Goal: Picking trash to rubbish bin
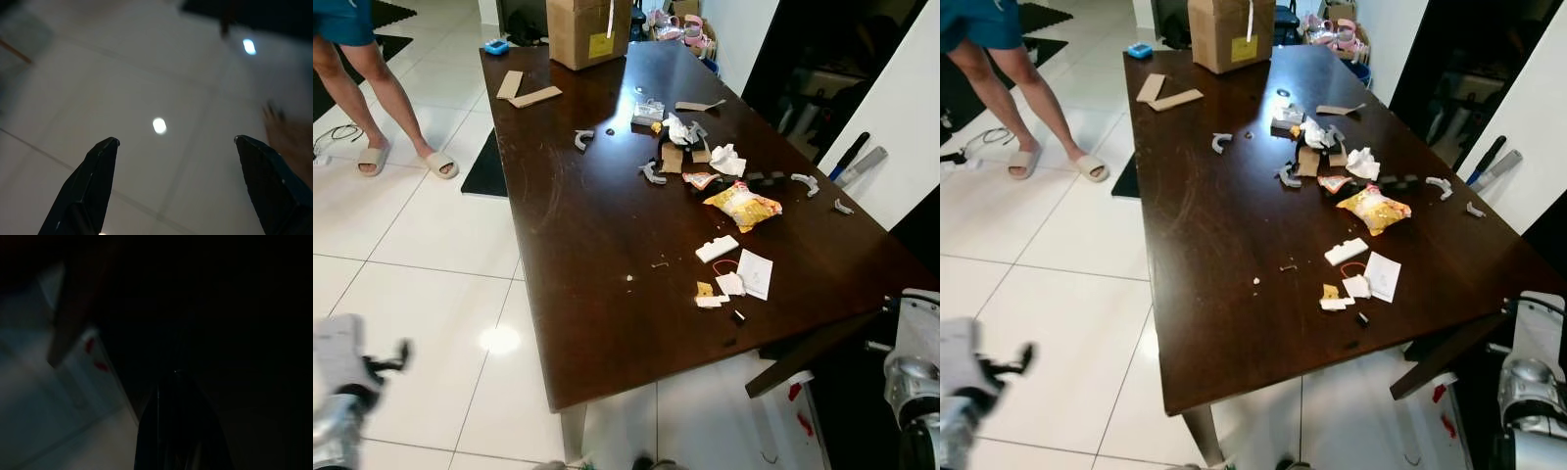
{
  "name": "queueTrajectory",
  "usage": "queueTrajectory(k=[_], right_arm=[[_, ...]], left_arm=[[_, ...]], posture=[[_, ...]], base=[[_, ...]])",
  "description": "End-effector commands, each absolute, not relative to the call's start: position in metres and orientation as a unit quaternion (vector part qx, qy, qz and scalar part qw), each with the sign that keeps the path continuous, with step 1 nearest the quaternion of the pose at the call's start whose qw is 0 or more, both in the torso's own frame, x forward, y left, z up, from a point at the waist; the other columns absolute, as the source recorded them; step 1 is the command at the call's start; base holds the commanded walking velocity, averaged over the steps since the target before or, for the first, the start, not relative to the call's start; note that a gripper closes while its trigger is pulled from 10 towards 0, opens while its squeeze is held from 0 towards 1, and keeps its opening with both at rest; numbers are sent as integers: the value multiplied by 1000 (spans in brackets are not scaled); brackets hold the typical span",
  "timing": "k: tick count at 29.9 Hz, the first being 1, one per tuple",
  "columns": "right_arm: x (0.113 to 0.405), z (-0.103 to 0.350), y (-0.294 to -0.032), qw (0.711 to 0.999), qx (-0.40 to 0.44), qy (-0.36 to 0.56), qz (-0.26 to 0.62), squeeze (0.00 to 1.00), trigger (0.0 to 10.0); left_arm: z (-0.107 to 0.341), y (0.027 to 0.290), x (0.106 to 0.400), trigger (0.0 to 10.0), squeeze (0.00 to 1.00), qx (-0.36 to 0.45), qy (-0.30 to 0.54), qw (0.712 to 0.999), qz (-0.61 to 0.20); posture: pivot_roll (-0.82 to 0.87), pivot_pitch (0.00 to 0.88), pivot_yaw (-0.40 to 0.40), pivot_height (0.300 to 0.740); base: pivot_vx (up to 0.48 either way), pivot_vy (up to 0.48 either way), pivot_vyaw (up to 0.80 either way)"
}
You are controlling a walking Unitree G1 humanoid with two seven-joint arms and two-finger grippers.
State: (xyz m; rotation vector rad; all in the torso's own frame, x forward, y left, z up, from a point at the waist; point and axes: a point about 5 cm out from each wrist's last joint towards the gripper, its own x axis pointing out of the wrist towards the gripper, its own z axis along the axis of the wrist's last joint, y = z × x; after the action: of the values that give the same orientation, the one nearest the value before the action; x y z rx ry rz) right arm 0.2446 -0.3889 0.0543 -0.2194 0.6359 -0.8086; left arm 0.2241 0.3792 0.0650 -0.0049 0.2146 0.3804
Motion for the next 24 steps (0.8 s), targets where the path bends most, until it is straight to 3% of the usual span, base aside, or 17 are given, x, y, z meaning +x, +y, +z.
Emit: queueTrajectory(k=[1,3,5,7,9,10,13,14,16,18,22,24], right_arm=[[230,44,-393,849,-101,332,-399,0,0],[220,34,-391,842,-103,353,-396,0,0],[208,22,-389,833,-102,379,-390,0,0],[204,18,-388,830,-102,386,-388,0,0],[192,6,-384,821,-95,411,-385,0,0],[192,6,-384,821,-95,411,-385,0,0],[169,-13,-377,803,-82,449,-382,0,0],[169,-13,-377,803,-82,449,-382,0,0],[150,-25,-374,788,-75,476,-383,0,0],[150,-25,-374,788,-75,476,-383,0,0],[105,-51,-362,749,-68,549,-365,0,0],[86,-63,-350,734,-58,581,-345,0,0]], left_arm=[[98,400,223,10000,0,15,39,976,216],[133,403,231,10000,0,22,-35,982,185],[171,386,245,10000,0,24,-104,990,96],[181,379,248,10000,0,23,-121,990,66],[204,348,258,10000,0,19,-153,987,-39],[204,348,258,10000,0,19,-153,987,-39],[227,293,265,10000,0,4,-175,964,-203],[227,293,265,10000,0,4,-175,964,-203],[232,255,266,10000,0,-1,-166,938,-303],[232,255,266,10000,0,-1,-166,938,-303],[228,206,264,10000,0,0,-137,900,-415],[224,202,268,10000,0,12,-125,903,-412]], posture=[[190,127,-71,740],[191,129,-75,740],[191,129,-76,740],[191,129,-76,740],[189,129,-79,740],[189,129,-79,740],[187,127,-81,740],[187,127,-81,740],[181,126,-79,740],[181,126,-79,740],[168,114,-78,740],[168,114,-78,740]], base=[[0,0,0],[0,0,0],[0,0,0],[0,0,0],[0,0,0],[0,0,0],[0,0,0],[0,0,0],[0,0,0],[0,0,0],[0,0,0],[0,0,0]])
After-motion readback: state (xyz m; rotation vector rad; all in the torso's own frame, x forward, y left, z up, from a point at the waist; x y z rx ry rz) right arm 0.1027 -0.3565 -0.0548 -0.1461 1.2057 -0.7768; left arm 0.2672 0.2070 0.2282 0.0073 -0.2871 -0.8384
